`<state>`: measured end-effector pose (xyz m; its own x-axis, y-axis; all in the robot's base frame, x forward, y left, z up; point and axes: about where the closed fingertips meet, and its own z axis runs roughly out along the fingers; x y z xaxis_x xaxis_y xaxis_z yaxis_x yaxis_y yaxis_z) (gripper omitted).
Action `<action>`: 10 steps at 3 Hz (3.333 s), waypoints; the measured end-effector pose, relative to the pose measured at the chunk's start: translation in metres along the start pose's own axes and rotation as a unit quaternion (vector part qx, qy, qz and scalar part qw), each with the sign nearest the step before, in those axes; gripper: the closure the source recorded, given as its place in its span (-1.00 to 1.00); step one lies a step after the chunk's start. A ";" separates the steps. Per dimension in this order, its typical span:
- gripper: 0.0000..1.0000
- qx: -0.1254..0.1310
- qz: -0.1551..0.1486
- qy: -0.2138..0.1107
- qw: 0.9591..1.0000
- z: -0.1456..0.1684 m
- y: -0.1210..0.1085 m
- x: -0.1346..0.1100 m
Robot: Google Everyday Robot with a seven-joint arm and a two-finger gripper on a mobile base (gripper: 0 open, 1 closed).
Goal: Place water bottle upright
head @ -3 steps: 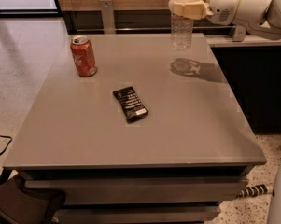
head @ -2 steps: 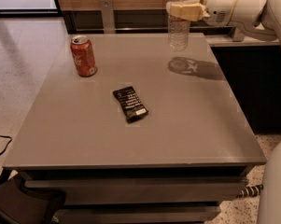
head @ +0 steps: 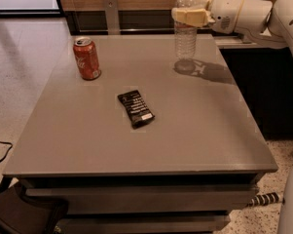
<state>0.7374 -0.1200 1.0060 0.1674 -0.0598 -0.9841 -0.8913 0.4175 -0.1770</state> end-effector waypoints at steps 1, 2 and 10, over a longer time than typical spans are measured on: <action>1.00 0.013 0.020 0.009 1.000 0.006 0.000 0.015; 1.00 0.020 0.033 0.004 0.999 0.010 0.001 0.028; 0.06 0.072 0.035 -0.030 0.996 -0.002 0.010 0.062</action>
Offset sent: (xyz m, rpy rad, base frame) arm 0.0100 0.0038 -0.0427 0.0571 0.0739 -0.0654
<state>0.7382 -0.1210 0.9436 0.1356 0.0276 -0.9904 -0.8330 0.5443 -0.0989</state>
